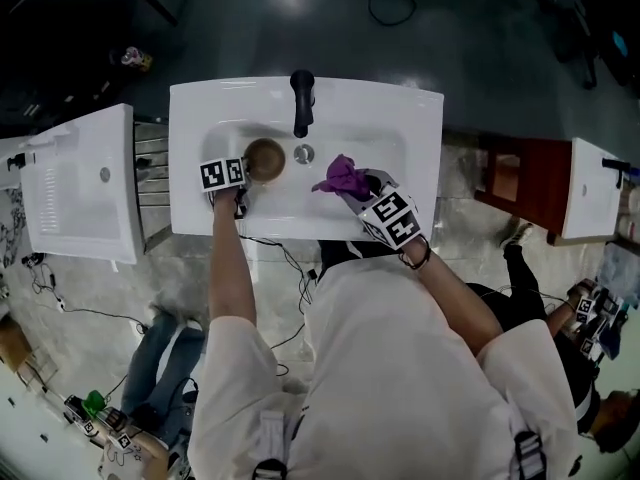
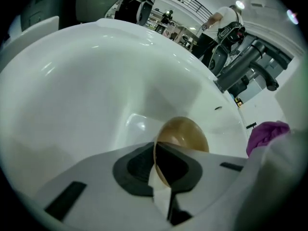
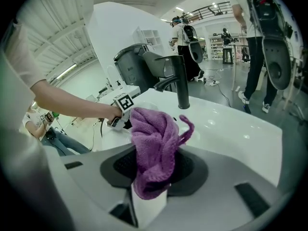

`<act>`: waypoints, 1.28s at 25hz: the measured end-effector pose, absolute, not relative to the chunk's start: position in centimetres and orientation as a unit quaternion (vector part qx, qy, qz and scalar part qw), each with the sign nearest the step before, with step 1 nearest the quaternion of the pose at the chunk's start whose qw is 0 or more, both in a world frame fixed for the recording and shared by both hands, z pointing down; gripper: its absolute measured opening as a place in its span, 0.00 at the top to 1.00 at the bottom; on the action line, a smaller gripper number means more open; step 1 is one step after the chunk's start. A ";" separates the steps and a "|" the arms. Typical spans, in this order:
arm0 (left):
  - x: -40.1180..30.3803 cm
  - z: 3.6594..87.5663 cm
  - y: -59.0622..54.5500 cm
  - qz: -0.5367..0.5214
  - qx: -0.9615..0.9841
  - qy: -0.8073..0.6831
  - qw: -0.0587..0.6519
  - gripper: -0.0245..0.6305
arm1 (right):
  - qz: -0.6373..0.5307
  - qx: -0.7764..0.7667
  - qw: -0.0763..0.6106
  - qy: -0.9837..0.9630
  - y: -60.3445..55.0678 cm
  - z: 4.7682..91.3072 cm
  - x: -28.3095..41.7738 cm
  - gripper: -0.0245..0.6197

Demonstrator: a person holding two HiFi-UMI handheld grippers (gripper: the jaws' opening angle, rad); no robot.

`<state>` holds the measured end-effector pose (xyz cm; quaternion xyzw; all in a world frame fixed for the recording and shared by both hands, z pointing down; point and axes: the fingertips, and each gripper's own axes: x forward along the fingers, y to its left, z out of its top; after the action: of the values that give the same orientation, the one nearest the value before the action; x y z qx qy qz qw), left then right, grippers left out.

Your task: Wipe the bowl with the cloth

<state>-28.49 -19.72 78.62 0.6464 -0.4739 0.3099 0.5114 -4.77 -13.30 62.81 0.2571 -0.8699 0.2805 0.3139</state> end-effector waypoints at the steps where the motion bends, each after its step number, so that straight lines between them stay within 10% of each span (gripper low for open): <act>1: -28.4 78.4 -19.9 0.307 0.647 -0.477 0.510 0.93 | 0.279 0.258 0.313 -0.870 -13.3 62.7 -4.8 0.75; 20: -22.1 70.1 -17.0 0.288 0.697 -0.496 0.430 0.94 | 0.199 0.275 0.251 -0.907 -15.9 57.0 -9.1 0.75; 32: -19.4 65.3 -12.9 0.224 0.708 -0.536 0.401 0.94 | 0.060 0.186 0.362 -0.911 -11.6 59.6 -14.2 0.75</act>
<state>-19.36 -12.89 65.30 0.7083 -0.5358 0.2242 0.4012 -14.20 -11.57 59.58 0.1865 -0.9114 0.0596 0.3619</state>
